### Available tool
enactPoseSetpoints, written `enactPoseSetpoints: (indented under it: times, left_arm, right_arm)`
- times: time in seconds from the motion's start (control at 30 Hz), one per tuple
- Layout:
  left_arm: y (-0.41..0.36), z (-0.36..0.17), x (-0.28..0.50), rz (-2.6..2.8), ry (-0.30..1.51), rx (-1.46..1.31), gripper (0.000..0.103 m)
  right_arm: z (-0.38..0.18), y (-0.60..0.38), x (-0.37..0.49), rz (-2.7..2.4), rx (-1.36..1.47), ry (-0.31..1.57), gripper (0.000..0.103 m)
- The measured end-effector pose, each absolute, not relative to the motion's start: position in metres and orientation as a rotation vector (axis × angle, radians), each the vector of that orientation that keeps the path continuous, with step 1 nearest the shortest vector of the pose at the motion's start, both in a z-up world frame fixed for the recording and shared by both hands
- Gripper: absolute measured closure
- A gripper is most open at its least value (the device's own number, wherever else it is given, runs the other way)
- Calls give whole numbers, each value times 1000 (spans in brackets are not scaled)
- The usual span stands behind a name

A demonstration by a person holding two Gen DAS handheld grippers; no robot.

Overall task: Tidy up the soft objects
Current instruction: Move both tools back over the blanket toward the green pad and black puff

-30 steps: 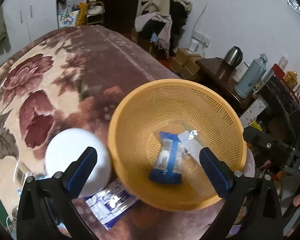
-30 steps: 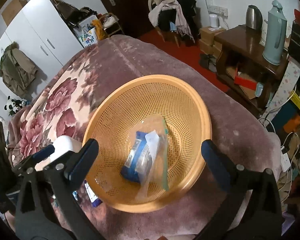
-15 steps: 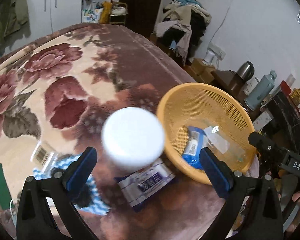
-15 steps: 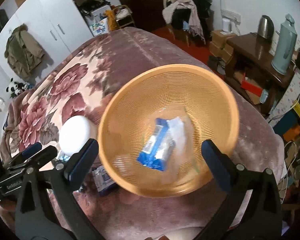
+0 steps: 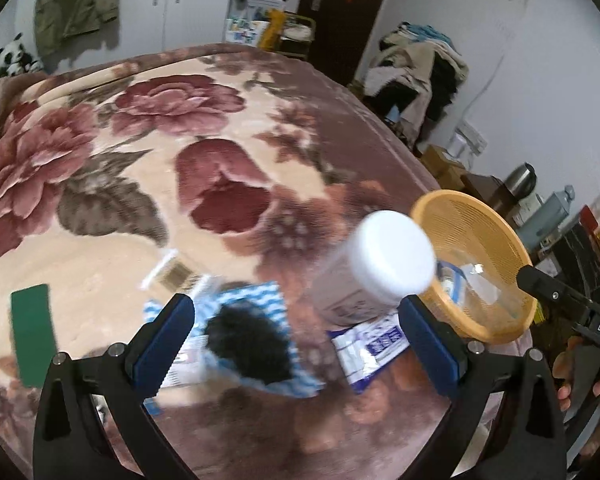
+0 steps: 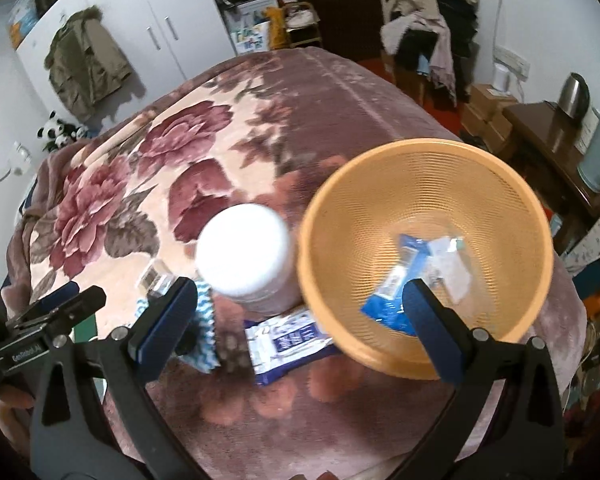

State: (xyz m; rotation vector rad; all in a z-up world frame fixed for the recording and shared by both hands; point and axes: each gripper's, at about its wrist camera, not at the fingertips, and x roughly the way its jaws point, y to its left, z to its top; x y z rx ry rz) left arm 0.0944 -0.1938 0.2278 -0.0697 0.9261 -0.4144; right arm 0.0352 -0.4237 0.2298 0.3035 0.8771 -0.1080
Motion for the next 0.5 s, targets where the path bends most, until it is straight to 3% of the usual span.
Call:
enactPoseSetpoints:
  times: [0.5]
  left_arm:
    - [-65,206,90,-255,949,-154,1]
  right_arm:
    - [218,-306,68,38,180,945,0]
